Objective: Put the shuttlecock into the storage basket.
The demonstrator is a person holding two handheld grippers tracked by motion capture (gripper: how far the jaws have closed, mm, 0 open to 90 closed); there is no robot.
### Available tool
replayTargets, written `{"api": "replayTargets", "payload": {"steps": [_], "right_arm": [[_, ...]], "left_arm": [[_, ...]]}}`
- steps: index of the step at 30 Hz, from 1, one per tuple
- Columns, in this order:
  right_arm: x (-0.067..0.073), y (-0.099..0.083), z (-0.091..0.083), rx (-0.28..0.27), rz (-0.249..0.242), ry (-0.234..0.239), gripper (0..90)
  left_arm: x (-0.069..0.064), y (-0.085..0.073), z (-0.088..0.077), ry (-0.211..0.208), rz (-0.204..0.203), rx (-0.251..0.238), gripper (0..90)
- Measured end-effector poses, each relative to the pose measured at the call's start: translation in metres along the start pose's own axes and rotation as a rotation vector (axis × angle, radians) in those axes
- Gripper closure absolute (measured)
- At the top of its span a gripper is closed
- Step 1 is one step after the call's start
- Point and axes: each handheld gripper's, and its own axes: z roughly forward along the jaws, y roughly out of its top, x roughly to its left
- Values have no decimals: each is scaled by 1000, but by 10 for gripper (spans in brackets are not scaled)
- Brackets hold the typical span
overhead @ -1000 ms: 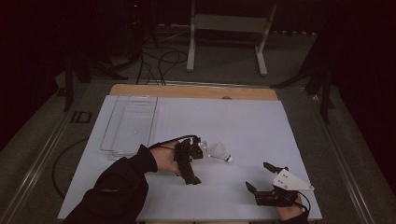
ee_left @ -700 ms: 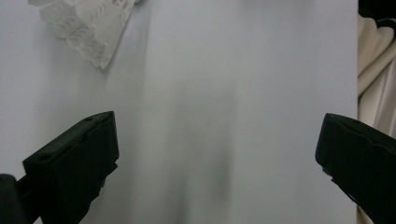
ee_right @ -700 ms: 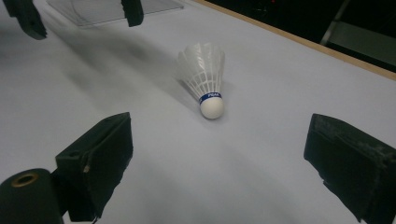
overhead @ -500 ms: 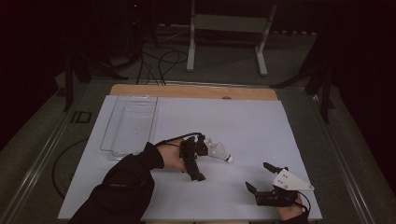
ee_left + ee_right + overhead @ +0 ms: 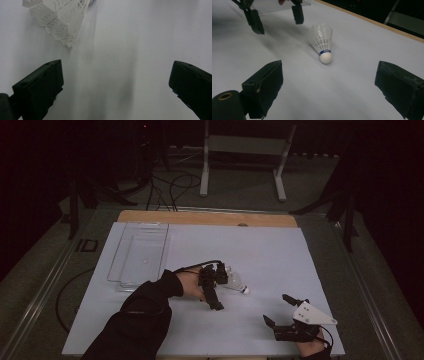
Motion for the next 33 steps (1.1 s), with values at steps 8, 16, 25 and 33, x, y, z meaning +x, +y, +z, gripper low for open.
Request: {"api": "replayTargets", "payload": {"steps": [8,16,25,33], "right_arm": [[0,0,0,6,-1,9,80],[0,-1,1,11,5,14,80],[0,-1,2,13,6,20,80],[0,-2,1,15,11,21,80]], "left_arm": [[8,5,8,-5,-6,-34,3],[13,10,14,-9,-18,-49,51],[19,12,19,54,8,-59,191],[24,17,22,72,25,-91,332]]}}
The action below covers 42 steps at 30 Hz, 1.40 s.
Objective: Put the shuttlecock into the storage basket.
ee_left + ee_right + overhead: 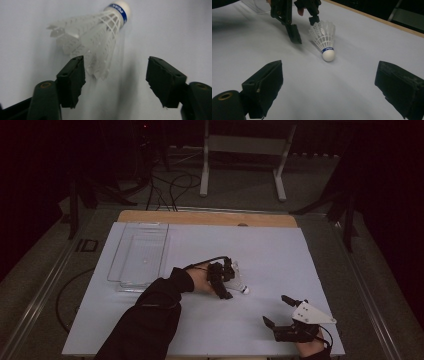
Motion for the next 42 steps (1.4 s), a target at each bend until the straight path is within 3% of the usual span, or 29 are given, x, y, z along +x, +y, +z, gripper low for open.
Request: {"api": "replayTargets", "payload": {"steps": [5,12,18,20,25,31,42], "right_arm": [[0,0,0,4,-3,2,80],[-1,-1,0,4,0,3,80],[-1,-1,0,7,1,4,80],[-1,-1,0,6,0,4,80],[-1,-1,0,8,2,5,80],[-1,-1,0,8,2,7,80],[-1,-1,0,10,0,6,80]], "left_arm": [[3,1,3,-11,9,-1,423],[7,5,4,-23,16,-24,477],[4,11,4,-43,46,-42,563],[4,12,5,-67,55,-39,639],[3,13,9,-90,67,-25,721],[4,15,8,-97,50,-28,881],[1,20,-3,-94,43,-48,897]]}}
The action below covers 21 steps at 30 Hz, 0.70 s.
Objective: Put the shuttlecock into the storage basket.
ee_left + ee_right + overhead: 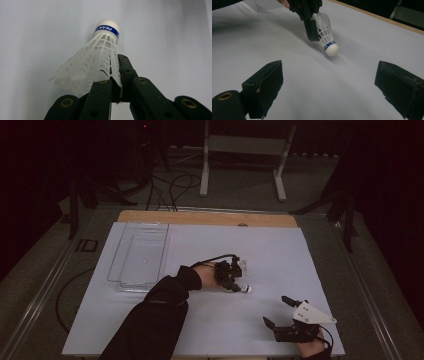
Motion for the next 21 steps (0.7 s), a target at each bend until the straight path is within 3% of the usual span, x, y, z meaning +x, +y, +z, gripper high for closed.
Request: {"api": "replayTargets", "payload": {"steps": [5,21], "right_arm": [[0,0,0,-3,-3,-2,80],[0,0,-1,-4,2,-8,80]], "left_arm": [[-3,0,-5,27,23,-13,896],[-8,0,-21,-8,26,-6,897]]}}
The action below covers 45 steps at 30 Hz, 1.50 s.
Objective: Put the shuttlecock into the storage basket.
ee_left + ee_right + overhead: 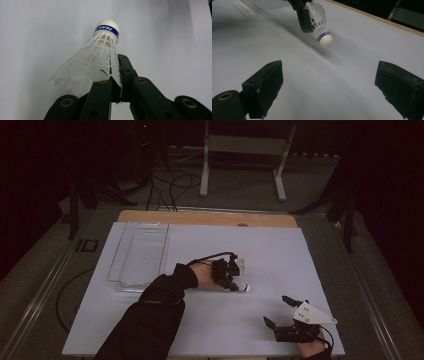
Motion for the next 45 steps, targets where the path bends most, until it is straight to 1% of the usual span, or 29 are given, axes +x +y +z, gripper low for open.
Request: {"api": "replayTargets", "payload": {"steps": [6,8,12,15,16,23,24,28,29,33,35,41,42,43,45], "right_arm": [[0,0,1,-1,-2,1,80],[0,-1,1,-3,-3,-1,80],[0,-1,1,-7,-1,-3,80],[0,-1,1,-7,-1,-3,80],[-1,-1,1,-8,0,-3,80],[0,-1,0,-11,2,-11,80],[0,-1,0,-12,0,-11,80],[0,-1,0,-13,1,-12,80],[-1,-1,0,-13,0,-14,80],[-1,-1,-1,-18,-8,-26,80],[-1,-2,0,-18,-5,-21,80],[-1,-2,1,-19,-13,-21,81],[-1,-2,1,-20,-12,-21,80],[-1,-2,1,-22,-9,-20,80],[-1,-2,1,-34,-2,-21,80]], "left_arm": [[-4,-1,-7,-4,2,-4,897],[-4,-1,-10,1,6,-7,896],[-7,-1,-15,-6,6,-18,896],[-7,-1,-19,-4,2,-10,896],[-8,-1,-20,2,3,-11,896],[-10,-3,-28,2,-2,-12,896],[-10,-4,-29,5,4,-11,896],[-11,-6,-33,3,-3,-15,896],[-11,-6,-35,3,4,-11,896],[-13,-8,-40,8,5,-11,896],[-13,-9,-42,3,3,-14,896],[-13,-13,-49,12,0,-12,896],[-13,-14,-50,13,4,-8,896],[-14,-14,-51,12,-3,-16,896],[-14,-16,-54,17,3,-6,896]]}}
